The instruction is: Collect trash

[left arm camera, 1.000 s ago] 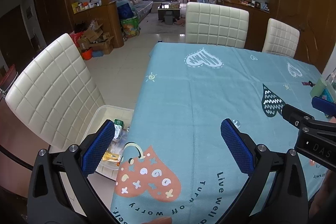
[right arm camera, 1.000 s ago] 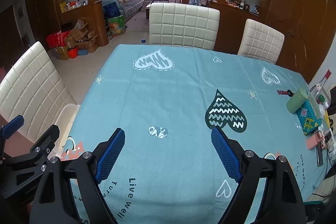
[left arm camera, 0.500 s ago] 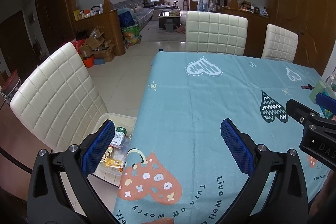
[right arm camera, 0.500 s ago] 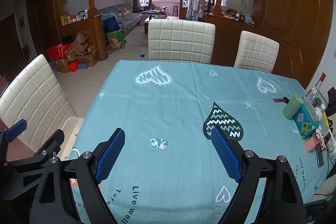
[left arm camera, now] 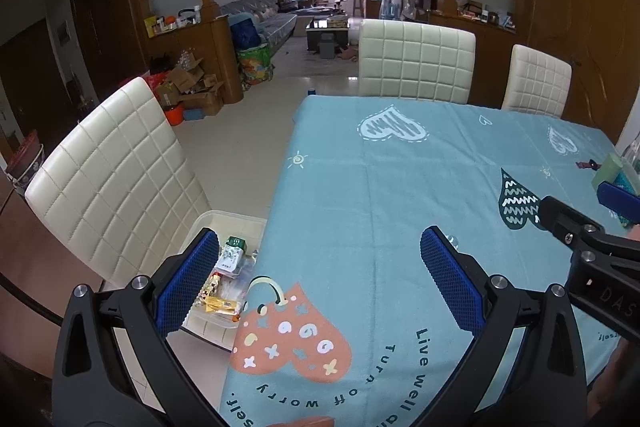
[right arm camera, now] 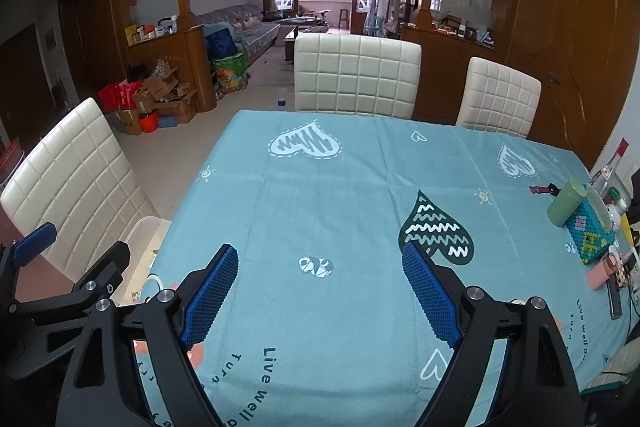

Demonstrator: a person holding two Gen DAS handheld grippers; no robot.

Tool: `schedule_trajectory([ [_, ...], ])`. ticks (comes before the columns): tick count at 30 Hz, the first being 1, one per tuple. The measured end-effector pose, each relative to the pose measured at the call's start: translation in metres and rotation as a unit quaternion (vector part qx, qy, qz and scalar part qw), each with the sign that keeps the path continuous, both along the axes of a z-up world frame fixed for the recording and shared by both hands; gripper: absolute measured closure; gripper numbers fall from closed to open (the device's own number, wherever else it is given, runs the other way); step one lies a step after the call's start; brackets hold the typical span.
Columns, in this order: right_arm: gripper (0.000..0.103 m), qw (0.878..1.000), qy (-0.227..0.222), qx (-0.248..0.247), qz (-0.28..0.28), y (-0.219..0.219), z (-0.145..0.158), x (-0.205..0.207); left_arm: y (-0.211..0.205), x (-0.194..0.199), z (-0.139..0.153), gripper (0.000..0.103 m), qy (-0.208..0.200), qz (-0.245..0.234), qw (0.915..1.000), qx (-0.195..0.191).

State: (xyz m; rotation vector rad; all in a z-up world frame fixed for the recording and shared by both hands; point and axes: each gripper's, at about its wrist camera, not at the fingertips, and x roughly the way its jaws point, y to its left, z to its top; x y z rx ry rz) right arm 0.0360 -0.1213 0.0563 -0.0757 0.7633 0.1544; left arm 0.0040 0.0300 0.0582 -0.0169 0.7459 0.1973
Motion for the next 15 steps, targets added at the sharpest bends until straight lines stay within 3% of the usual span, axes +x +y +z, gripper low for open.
schedule_trajectory([
  [15,0.021,1.0,-0.016,-0.001,0.006,0.012,0.007,-0.009,0.013,-0.011,0.006,0.004,-0.003,0.011,0.9999,-0.001],
])
